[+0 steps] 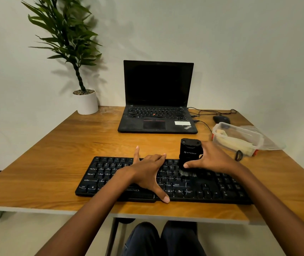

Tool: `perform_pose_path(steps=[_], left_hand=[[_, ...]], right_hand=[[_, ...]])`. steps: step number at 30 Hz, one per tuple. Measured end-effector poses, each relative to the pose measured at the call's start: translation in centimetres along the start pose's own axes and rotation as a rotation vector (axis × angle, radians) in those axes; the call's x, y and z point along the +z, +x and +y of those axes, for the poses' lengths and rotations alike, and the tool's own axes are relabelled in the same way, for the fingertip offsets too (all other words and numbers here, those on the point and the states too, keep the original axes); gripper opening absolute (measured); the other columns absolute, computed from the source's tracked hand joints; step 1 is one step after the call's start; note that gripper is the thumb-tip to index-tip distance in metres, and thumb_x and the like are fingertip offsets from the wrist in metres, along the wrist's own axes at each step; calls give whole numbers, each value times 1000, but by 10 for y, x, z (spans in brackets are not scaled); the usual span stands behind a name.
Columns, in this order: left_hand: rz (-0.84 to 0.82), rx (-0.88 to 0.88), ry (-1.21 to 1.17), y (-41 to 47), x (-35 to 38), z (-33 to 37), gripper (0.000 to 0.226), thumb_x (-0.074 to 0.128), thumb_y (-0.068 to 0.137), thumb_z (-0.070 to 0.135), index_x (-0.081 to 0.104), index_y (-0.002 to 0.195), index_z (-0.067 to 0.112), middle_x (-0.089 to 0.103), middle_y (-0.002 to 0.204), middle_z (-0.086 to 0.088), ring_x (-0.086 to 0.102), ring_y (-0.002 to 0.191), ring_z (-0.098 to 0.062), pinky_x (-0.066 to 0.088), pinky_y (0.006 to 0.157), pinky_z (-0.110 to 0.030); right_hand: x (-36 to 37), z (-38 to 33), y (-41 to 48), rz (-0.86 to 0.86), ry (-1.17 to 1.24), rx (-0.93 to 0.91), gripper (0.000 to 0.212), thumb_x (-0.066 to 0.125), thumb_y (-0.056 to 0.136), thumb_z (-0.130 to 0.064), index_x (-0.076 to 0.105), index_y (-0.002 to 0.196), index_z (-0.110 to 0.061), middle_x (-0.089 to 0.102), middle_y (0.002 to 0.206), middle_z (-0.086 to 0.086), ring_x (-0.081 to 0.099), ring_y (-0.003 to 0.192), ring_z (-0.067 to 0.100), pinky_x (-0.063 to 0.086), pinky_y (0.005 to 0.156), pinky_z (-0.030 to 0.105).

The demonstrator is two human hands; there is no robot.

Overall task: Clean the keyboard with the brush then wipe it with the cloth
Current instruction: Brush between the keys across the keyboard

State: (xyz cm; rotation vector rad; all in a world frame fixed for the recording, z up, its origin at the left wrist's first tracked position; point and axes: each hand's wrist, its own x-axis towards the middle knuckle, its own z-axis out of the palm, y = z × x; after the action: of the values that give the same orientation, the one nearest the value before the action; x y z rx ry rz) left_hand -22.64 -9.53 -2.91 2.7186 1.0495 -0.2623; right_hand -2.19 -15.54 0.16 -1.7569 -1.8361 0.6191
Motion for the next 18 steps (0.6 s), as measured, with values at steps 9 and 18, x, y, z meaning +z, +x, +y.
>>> perform_pose_path(steps=[9, 18], left_hand=[[2, 1, 8, 1, 1, 0, 128, 67, 66, 68, -13, 150, 14, -2, 160, -1, -4, 147, -19, -29, 100, -64], [6, 1, 13, 1, 0, 1, 127, 67, 66, 68, -12, 150, 14, -1, 160, -1, -3, 147, -19, -30, 99, -63]], right_hand=[[14, 2, -12, 213, 74, 95, 53, 82, 65, -27, 55, 109, -18, 60, 97, -5, 57, 92, 13, 42, 66, 17], [-6, 1, -26, -76, 162, 118, 49, 82, 65, -19, 52, 103, -25, 60, 95, -12, 58, 90, 5, 45, 70, 13]])
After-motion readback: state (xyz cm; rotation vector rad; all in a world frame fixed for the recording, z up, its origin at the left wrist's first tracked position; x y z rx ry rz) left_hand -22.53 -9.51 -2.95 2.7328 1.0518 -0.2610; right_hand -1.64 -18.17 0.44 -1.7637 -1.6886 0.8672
